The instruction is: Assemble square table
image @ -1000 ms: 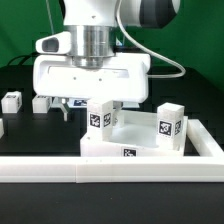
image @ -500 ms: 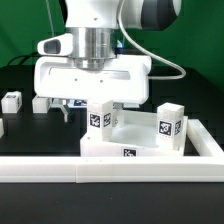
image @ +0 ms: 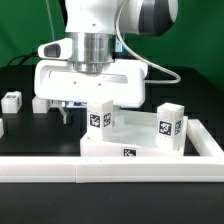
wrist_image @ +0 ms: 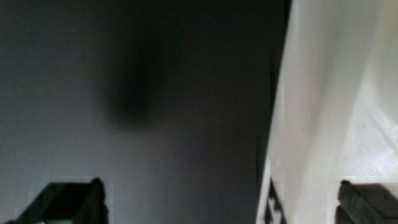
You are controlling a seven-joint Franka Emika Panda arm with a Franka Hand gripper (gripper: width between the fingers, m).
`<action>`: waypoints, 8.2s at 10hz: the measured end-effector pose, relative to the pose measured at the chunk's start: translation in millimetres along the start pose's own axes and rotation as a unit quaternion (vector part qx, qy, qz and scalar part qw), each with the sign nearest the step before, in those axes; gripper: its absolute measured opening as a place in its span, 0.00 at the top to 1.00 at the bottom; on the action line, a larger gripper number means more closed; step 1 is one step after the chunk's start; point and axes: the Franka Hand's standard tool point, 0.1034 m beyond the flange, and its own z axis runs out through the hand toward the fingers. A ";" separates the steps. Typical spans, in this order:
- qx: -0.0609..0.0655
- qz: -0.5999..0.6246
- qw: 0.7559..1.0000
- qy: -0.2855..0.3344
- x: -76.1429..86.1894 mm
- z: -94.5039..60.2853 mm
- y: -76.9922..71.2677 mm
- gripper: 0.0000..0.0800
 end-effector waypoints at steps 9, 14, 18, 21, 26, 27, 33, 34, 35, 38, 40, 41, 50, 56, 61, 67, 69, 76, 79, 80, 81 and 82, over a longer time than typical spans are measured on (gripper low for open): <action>0.003 0.008 1.000 0.002 2.6 -1.1 -7.7 0.93; 0.003 0.008 1.000 0.002 2.6 -1.1 -7.7 0.93; 0.002 0.001 1.000 0.002 3.0 -1.2 -7.2 0.93; 0.001 -0.050 0.999 0.003 4.3 -1.4 -6.1 0.93; -0.003 -0.177 0.984 0.007 9.5 -3.0 -11.0 0.92; -0.004 -0.217 0.976 0.010 14.0 -4.2 -11.9 0.92; -0.014 -0.383 0.923 0.013 21.9 -6.1 -5.6 0.92; -0.015 -0.396 0.918 0.013 22.3 -6.2 -5.7 0.92; -0.017 -0.423 0.906 0.013 23.4 -6.6 -8.2 0.92; -0.020 -0.473 0.881 0.017 29.5 -9.0 -15.6 0.92; -0.025 -0.533 0.846 0.021 37.9 -10.5 -24.0 0.92; -0.027 -0.556 0.830 0.023 41.6 -10.8 -27.8 0.92; -0.036 -0.744 0.667 0.007 51.4 -11.4 -55.3 0.91; -0.022 -0.752 0.658 -0.016 59.6 -5.6 -80.9 0.91; -0.036 -0.874 0.483 -0.031 61.7 -3.4 -78.9 0.91; -0.039 -0.952 0.297 -0.058 60.9 -1.0 -91.8 0.92; -0.040 -0.968 0.241 -0.064 61.4 -0.6 -88.3 0.92; -0.038 -0.994 0.002 -0.098 50.9 -1.0 -109.5 0.92; -0.035 -0.994 -0.028 -0.101 51.3 -0.2 -106.2 0.92; -0.036 -0.994 -0.029 -0.098 52.2 0.1 -104.7 0.92; -0.038 -0.995 -0.024 -0.093 54.2 0.4 -101.5 0.92; -0.039 -0.995 -0.025 -0.091 54.7 0.5 -100.4 0.92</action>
Offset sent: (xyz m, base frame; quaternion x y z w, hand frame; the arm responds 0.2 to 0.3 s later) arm 0.0109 0.0088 0.0029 0.0036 0.0108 0.0162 0.9998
